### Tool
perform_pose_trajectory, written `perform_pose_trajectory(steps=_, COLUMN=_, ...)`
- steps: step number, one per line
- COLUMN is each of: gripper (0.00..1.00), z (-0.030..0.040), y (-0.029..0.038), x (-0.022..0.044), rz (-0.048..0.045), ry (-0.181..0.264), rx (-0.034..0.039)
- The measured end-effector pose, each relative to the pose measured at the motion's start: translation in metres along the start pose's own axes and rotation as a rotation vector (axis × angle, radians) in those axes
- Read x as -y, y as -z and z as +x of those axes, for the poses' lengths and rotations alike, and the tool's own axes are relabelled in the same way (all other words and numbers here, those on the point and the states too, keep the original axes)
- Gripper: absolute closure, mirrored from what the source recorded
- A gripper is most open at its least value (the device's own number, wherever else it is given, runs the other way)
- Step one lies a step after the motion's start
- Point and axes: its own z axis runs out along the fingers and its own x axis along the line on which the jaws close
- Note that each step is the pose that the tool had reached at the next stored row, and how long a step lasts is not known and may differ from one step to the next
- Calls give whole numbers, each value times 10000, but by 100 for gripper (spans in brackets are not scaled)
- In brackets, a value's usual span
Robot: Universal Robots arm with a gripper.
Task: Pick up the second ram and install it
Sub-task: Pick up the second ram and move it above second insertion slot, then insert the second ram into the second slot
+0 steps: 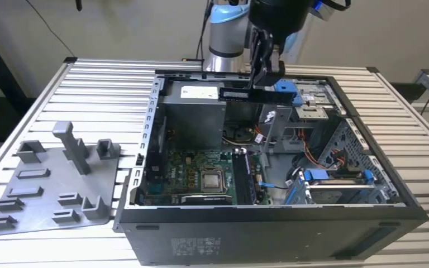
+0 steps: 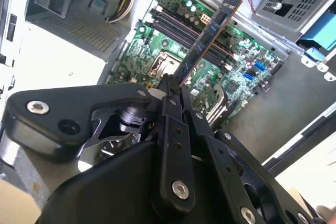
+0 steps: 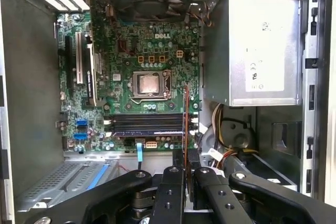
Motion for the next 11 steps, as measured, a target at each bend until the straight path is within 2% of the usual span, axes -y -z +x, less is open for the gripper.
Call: perform_pose_trajectory(steps=11, gripper=86, z=-18, y=-1, x=-1, rz=0, ry=6, rx=1)
